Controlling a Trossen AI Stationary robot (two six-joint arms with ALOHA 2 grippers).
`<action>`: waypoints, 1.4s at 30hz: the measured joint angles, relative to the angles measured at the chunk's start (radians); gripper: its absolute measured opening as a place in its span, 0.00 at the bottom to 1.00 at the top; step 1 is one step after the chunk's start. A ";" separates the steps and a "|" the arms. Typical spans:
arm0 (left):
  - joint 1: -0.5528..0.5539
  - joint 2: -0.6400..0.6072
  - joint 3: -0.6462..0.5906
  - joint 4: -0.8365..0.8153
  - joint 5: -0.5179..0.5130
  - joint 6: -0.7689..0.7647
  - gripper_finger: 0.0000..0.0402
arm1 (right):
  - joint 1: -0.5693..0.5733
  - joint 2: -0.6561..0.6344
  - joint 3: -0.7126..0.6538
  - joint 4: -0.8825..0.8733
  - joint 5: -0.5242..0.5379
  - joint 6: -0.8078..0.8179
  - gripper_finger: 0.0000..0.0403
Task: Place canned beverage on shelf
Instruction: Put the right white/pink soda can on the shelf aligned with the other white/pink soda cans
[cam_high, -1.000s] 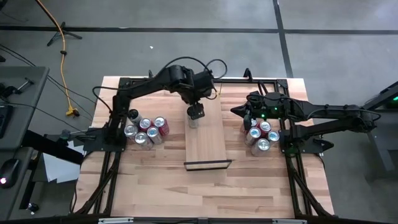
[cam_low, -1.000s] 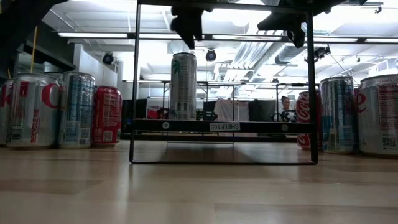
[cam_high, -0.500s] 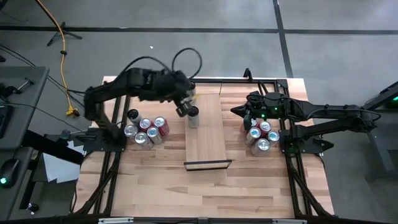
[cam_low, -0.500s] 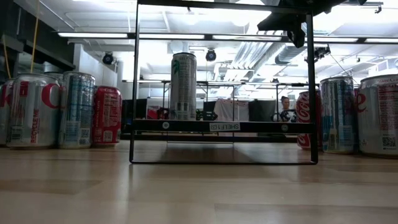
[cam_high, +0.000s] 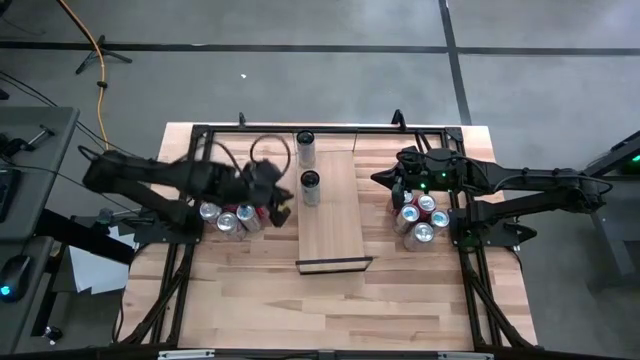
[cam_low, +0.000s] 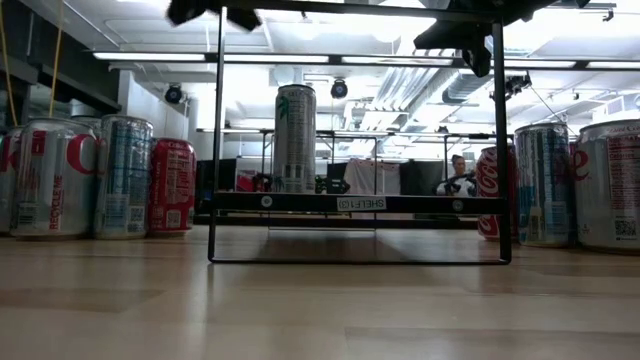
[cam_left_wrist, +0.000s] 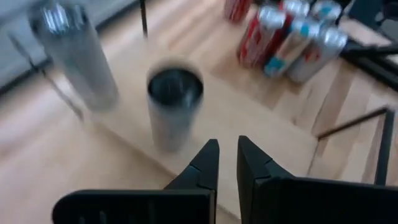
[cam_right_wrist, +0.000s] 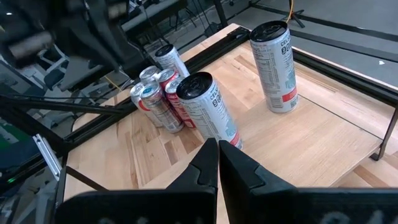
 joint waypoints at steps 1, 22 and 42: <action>-0.015 0.000 -0.026 0.002 0.001 -0.057 0.00 | 0.000 0.000 0.000 0.000 0.000 0.000 0.00; 0.032 0.200 -0.247 0.335 -0.122 -0.259 0.00 | 0.000 0.000 0.000 0.000 0.000 0.000 0.00; 0.208 0.203 -0.247 0.528 -0.082 0.058 0.00 | 0.000 0.001 0.000 0.000 0.040 0.000 0.00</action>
